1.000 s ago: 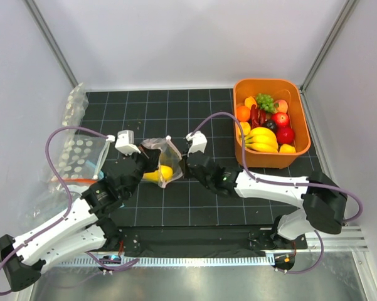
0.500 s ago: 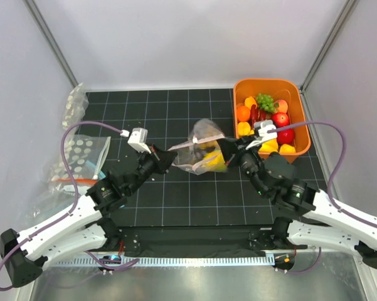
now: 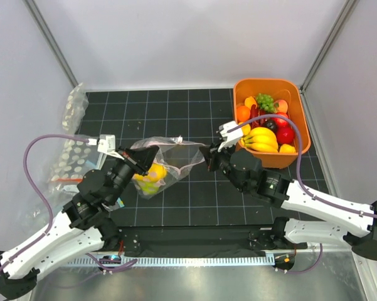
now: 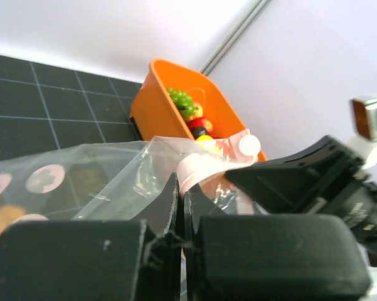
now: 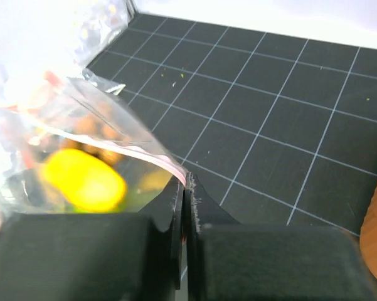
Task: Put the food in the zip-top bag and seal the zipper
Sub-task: Adjust the bin at the center of the board.
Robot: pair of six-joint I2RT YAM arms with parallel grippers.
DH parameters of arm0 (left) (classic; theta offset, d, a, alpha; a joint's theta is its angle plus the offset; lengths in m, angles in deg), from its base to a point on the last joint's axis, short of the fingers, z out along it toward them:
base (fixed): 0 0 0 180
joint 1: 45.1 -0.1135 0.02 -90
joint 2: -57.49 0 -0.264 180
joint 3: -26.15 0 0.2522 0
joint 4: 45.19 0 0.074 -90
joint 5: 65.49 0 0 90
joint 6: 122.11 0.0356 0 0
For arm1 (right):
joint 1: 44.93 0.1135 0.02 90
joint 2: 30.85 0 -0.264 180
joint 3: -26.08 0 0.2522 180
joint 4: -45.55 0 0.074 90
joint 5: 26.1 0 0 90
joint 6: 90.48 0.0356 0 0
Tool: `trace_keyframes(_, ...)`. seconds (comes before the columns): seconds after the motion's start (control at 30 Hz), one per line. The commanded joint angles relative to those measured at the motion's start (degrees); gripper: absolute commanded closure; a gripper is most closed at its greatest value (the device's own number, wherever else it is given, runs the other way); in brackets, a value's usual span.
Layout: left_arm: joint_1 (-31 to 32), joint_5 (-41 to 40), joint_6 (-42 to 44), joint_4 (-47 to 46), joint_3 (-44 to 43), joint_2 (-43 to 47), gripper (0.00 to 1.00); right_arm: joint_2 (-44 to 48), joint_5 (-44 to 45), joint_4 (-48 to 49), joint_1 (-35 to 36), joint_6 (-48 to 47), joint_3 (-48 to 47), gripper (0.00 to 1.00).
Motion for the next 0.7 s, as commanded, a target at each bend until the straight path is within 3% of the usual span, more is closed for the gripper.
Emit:
trace_keyframes(0.0,0.13,-3.15,2.57,-1.76,-0.67,-2.72,0.99,0.96,2.5,2.65,-0.25,-0.35,-0.26,0.88)
trace_keyframes(0.07,0.13,-4.03,2.57,-0.97,-1.46,-4.21,0.99,-0.27,2.42,2.65,-0.25,-0.17,-0.79,0.69)
trace_keyframes(0.1,0.13,-5.43,2.48,0.08,-1.81,-5.87,1.0,-1.49,2.07,2.22,-0.25,0.35,-1.05,0.52)
trace_keyframes(0.2,0.13,-7.63,1.96,1.32,-2.78,-8.51,0.99,-2.21,2.06,1.78,-0.25,0.53,-1.67,0.43)
trace_keyframes(0.53,0.13,-16.86,1.16,5.45,-3.57,-9.14,1.0,6.31,8.91,2.74,-0.95,-0.61,1.93,0.36)
trace_keyframes(0.67,0.13,-18.19,0.99,5.45,-4.28,-11.41,1.0,8.95,11.56,-1.9,-6.64,0.61,0.62,0.38)
